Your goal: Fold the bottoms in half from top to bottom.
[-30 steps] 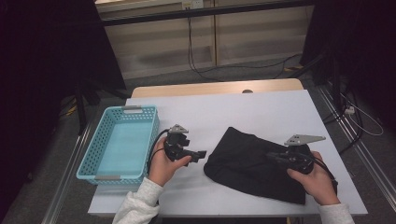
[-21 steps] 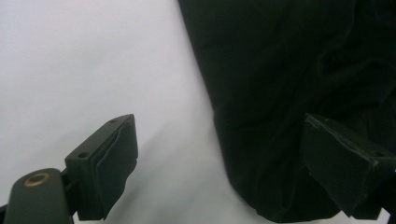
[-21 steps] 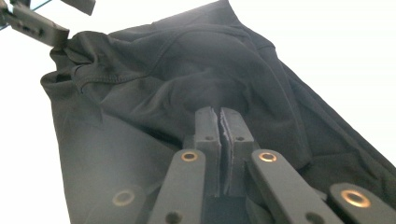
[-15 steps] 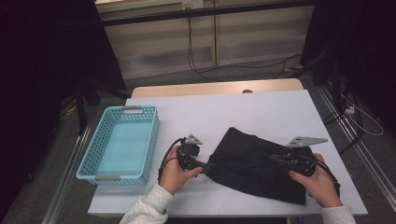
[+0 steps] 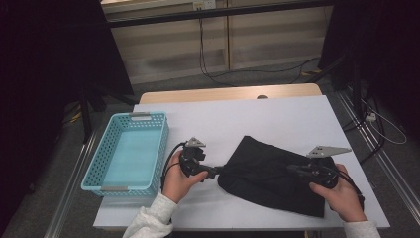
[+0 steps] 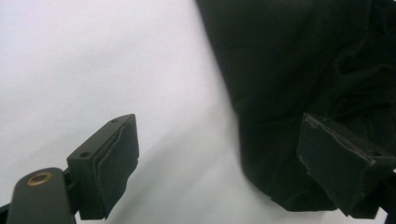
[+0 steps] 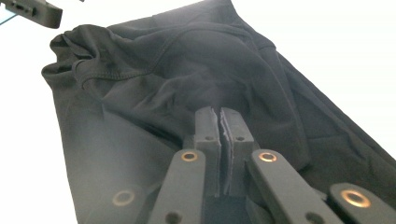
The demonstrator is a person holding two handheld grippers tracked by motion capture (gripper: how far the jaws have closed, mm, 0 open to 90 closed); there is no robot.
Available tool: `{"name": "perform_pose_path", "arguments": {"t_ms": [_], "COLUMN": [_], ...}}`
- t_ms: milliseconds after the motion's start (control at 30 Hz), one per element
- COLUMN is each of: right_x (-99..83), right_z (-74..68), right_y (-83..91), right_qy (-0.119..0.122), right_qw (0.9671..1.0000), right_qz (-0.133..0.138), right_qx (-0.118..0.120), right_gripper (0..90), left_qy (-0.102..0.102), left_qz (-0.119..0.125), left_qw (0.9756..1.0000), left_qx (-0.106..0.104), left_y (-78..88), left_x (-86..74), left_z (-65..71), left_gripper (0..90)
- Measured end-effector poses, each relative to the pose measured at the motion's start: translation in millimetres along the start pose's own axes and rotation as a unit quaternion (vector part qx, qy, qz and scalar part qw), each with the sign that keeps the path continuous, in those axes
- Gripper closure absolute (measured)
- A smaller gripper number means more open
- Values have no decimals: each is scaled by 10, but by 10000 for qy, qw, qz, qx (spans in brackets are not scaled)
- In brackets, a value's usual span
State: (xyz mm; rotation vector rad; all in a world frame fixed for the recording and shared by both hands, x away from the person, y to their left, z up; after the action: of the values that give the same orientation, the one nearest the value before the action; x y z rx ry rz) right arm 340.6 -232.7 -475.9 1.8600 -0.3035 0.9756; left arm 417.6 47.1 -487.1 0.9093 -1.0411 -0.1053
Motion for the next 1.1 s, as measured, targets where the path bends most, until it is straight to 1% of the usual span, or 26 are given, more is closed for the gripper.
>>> {"name": "perform_pose_path", "arguments": {"t_ms": [67, 133, 167, 233, 367, 400, 433, 467, 533, 600, 633, 700, 867, 900, 967, 1000, 1100], "right_x": [-8, -13, -16, -19, -34, -40, -45, -50, -57, -67, -72, -81, -98, -102, -111, -112, -120], "right_z": [0, 1, 1, 2, 14, 22, 30, 40, 56, 71, 79, 86, 105, 110, 115, 119, 128], "right_y": [2, -1, 0, 6, 31, 37, 45, 55, 76, 97, 110, 129, 186, 200, 222, 233, 262], "right_qy": [-1, 2, 15, 12, -12, -15, -27, -35, -57, -69, -78, -88, -93, -94, -110, -105, -118], "right_qw": [10000, 10000, 10000, 10000, 10000, 10000, 10000, 10000, 10000, 9999, 9999, 9999, 9999, 9999, 9999, 9999, 9998], "right_qz": [-22, -26, -29, -28, -25, -23, -13, -11, 5, 5, 15, 7, -7, -11, -24, -17, 0], "right_qx": [5, -5, -10, -10, -34, -43, -54, -62, -82, -103, -118, -128, -126, -127, -111, -124, -130], "right_gripper": [867, 867, 867, 867, 867, 867, 867, 867, 867, 867, 866, 867, 867, 866, 866, 866, 866], "left_qy": [29, 7, 67, 39, 33, 23, 48, 24, 21, 34, 9, -7, -65, -29, -70, -49, -129], "left_qz": [16, -11, 8, -30, 27, 23, 50, 40, 37, 47, 31, 29, -2, 30, 7, 24, -53], "left_qw": [10000, 10000, 10000, 10000, 10000, 10000, 10000, 10000, 10000, 9999, 10000, 10000, 10000, 10000, 10000, 10000, 9999], "left_qx": [11, 27, 33, 33, 61, 41, 47, 55, 33, 84, 31, 10, -29, -22, -20, -14, -66], "left_y": [-12, -23, -28, -29, -15, -7, -6, 1, 0, -16, -20, -37, -50, -57, -69, -88, -157], "left_x": [-6, -17, -16, -16, 16, 24, 34, 38, 48, 55, 55, 63, 76, 83, 83, 83, 73], "left_z": [-25, -44, -42, -53, -78, -80, -79, -85, -81, -72, -66, -48, -27, -19, -13, 3, 59], "left_gripper": [132, 132, 133, 133, 133, 133, 133, 133, 133, 133, 133, 133, 133, 133, 133, 133, 133]}}
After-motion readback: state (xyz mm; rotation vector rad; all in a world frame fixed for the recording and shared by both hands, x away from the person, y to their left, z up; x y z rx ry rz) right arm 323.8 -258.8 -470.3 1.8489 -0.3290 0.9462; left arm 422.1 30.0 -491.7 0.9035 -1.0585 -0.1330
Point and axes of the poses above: each handheld gripper's, and its own axes: y roughly backward along the jaws, x roughly out of its top, z roughly to its right, the point moved 8 cm from there along -y, roughly forward along the jaws, and after that the axes turned 3 degrees about -y, right-handed, at the moved point
